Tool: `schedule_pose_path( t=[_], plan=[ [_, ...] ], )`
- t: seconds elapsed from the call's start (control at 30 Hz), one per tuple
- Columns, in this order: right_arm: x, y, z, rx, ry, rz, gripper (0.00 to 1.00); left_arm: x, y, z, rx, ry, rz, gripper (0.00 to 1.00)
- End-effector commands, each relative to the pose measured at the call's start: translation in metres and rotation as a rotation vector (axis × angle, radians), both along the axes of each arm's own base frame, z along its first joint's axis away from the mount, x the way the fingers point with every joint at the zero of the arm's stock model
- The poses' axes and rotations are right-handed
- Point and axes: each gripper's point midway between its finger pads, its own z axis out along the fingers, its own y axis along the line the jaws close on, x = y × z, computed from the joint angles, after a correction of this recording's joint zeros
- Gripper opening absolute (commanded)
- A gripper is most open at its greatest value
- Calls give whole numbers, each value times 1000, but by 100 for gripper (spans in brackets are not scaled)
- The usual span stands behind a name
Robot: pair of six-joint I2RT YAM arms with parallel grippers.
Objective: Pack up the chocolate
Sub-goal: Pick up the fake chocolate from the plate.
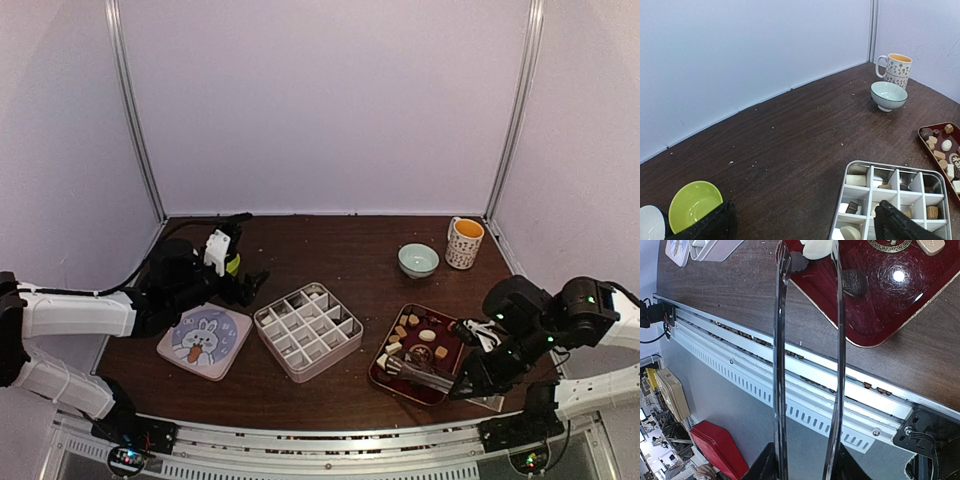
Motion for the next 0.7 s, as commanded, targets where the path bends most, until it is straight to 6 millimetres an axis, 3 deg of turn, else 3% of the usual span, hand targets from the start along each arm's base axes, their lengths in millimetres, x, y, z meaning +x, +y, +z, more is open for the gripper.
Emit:
schedule_pose_path(
  t=[0.0,0.67],
  plan=[
    [-1,5,0,12,12,7,33,3,-4,13,-18,-38,-6,98],
    [14,8,-5,-9,-4,-67,33,3,-5,14,-18,-40,-7,98]
  ],
)
